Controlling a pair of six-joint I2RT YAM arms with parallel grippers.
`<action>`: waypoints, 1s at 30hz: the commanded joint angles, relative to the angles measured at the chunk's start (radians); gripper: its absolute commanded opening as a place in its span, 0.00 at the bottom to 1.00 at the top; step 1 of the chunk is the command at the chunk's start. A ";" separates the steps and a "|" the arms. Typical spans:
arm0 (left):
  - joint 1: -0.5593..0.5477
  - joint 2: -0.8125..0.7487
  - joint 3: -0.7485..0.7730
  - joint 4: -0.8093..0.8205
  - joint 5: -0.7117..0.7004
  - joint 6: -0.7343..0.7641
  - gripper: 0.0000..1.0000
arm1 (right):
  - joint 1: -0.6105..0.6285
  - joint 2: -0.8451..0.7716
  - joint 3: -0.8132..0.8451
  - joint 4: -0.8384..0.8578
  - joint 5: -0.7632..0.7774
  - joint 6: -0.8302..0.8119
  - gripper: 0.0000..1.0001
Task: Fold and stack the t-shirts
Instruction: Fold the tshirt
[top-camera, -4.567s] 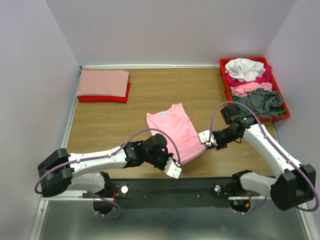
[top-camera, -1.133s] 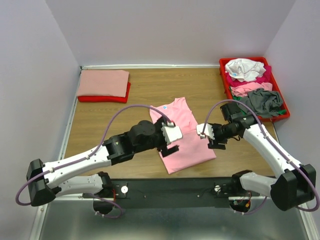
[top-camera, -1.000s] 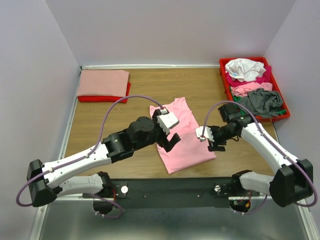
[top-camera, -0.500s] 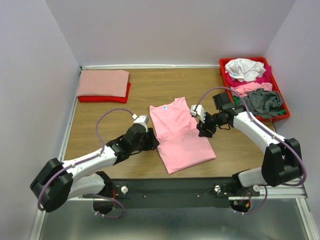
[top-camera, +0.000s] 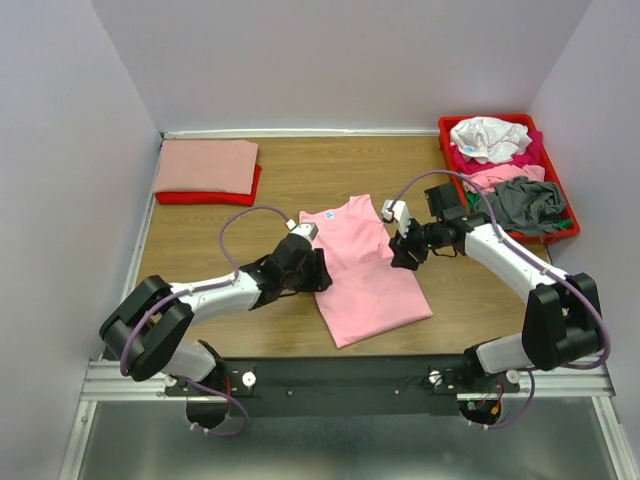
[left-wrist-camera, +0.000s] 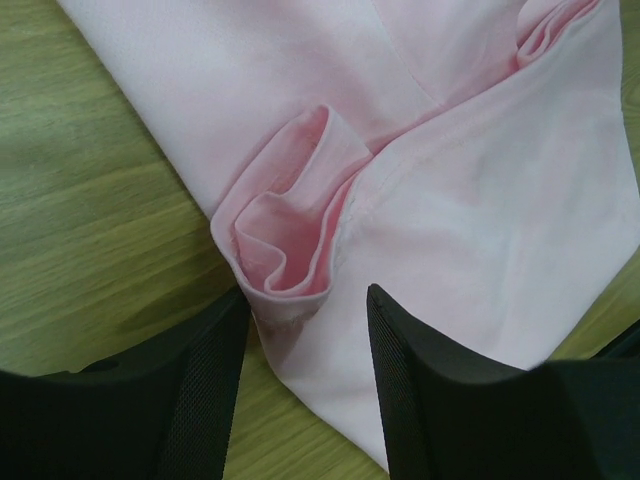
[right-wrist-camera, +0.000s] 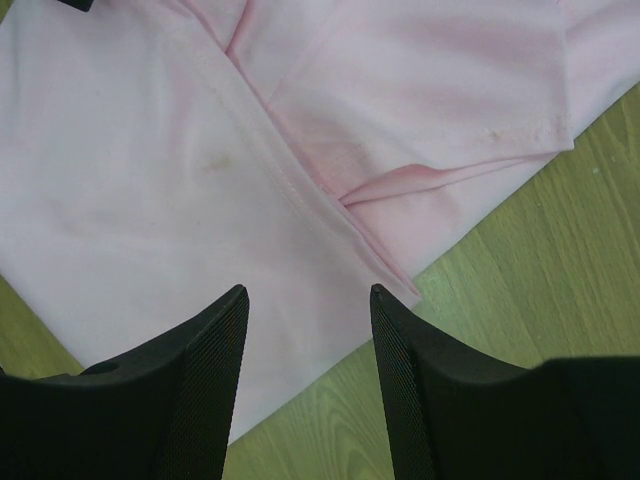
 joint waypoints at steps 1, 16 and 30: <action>0.008 0.022 0.058 0.042 0.024 0.070 0.55 | 0.002 0.005 -0.023 0.030 -0.006 0.030 0.59; 0.098 0.139 0.099 0.090 0.109 0.187 0.45 | -0.005 -0.013 -0.035 0.031 -0.020 0.035 0.59; 0.115 0.335 0.309 -0.015 0.259 0.405 0.47 | -0.013 -0.018 -0.039 0.031 -0.029 0.034 0.59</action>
